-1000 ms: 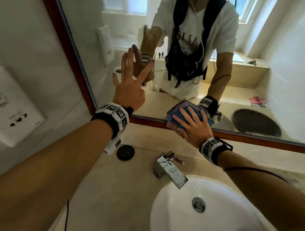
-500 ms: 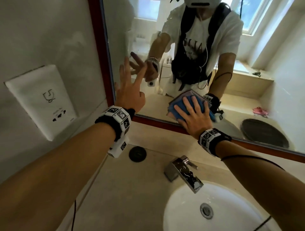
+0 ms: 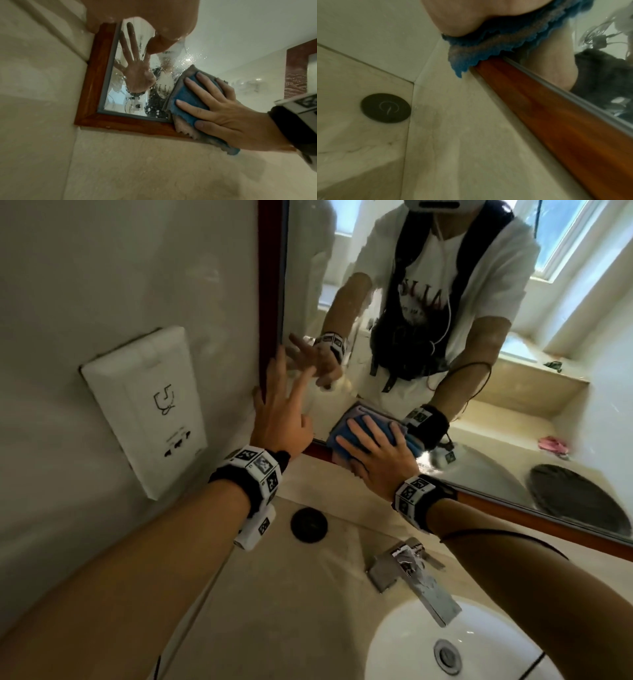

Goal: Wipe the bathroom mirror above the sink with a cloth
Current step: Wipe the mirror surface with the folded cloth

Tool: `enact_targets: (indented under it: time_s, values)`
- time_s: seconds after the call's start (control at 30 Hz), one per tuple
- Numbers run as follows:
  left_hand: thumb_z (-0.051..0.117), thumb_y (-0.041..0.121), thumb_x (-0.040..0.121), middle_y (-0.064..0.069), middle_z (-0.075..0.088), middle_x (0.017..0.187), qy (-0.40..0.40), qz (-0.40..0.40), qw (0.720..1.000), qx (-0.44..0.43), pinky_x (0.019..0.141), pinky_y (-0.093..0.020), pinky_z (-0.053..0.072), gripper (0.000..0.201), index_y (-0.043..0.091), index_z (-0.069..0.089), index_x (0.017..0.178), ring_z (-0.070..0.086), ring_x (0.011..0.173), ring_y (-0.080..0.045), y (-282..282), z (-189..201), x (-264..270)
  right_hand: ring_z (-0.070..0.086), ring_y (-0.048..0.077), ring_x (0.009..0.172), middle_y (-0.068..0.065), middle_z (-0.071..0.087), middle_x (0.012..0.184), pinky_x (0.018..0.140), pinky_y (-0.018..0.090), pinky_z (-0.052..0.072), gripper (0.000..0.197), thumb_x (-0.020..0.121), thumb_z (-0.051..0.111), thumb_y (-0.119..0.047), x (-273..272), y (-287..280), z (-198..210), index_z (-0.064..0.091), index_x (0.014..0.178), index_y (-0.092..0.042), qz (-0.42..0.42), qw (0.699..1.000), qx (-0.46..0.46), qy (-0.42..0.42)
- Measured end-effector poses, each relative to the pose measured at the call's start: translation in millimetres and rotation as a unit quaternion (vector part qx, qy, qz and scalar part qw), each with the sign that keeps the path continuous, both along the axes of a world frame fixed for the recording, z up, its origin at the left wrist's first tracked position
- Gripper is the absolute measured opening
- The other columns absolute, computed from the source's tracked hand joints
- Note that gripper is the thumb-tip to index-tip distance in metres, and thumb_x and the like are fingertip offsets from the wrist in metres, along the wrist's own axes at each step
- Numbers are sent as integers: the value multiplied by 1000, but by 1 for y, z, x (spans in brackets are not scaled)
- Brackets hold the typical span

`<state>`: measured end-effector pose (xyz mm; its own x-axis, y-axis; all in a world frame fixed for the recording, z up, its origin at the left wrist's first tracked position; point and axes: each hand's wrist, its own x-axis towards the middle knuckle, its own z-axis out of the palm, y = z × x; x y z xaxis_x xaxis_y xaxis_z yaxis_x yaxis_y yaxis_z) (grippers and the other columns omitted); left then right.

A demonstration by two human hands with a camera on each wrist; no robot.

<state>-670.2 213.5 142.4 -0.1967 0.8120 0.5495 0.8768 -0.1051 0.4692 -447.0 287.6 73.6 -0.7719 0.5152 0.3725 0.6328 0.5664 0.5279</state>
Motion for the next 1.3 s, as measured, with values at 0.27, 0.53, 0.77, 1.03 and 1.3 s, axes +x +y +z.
enact_targets:
  time_s: [0.27, 0.53, 0.77, 1.03, 1.3]
  values:
    - [60, 21, 88, -5, 70, 87, -47, 44, 998, 13, 59, -31, 40, 24, 15, 60, 111, 63, 69, -29, -11, -12, 6, 11, 26, 149, 2, 18, 162, 118, 50, 3, 62, 95, 44, -43, -4, -8, 17, 29, 152, -27, 30, 999, -31, -12]
    - [60, 45, 92, -4, 71, 73, -149, -49, 978, -134, 65, -34, 54, 33, 15, 70, 84, 67, 71, -24, -17, -14, 40, 15, 24, 148, 4, 24, 160, 118, 45, 1, 80, 85, 63, -35, 0, -7, 62, 25, 153, -17, 1, 999, 11, 33]
    - [68, 9, 86, -6, 73, 95, -381, -94, 907, -152, 80, -37, 60, 27, 14, 66, 112, 70, 81, -20, 6, 11, 78, 16, 25, 149, 9, 20, 161, 119, 43, 13, 95, 80, 66, -46, 7, -16, 90, 19, 153, -9, 5, 997, 3, 74]
    - [81, 24, 77, -6, 50, 132, -478, -62, 874, -60, 100, -37, 49, 67, 11, 49, 134, 56, 118, -24, 14, 3, 119, 14, 30, 149, 14, 20, 160, 118, 52, 14, 81, 79, 33, -42, 30, -28, 121, 26, 152, -8, 19, 996, -28, 84]
    - [55, 40, 96, -18, -15, 161, -279, 22, 960, 10, 106, -45, 43, 74, 26, 13, 156, 3, 149, -38, 20, 29, 140, 5, 35, 149, 18, 13, 161, 117, 58, 2, 85, 75, 58, -15, 45, -27, 160, 24, 153, -16, -75, 986, 109, 99]
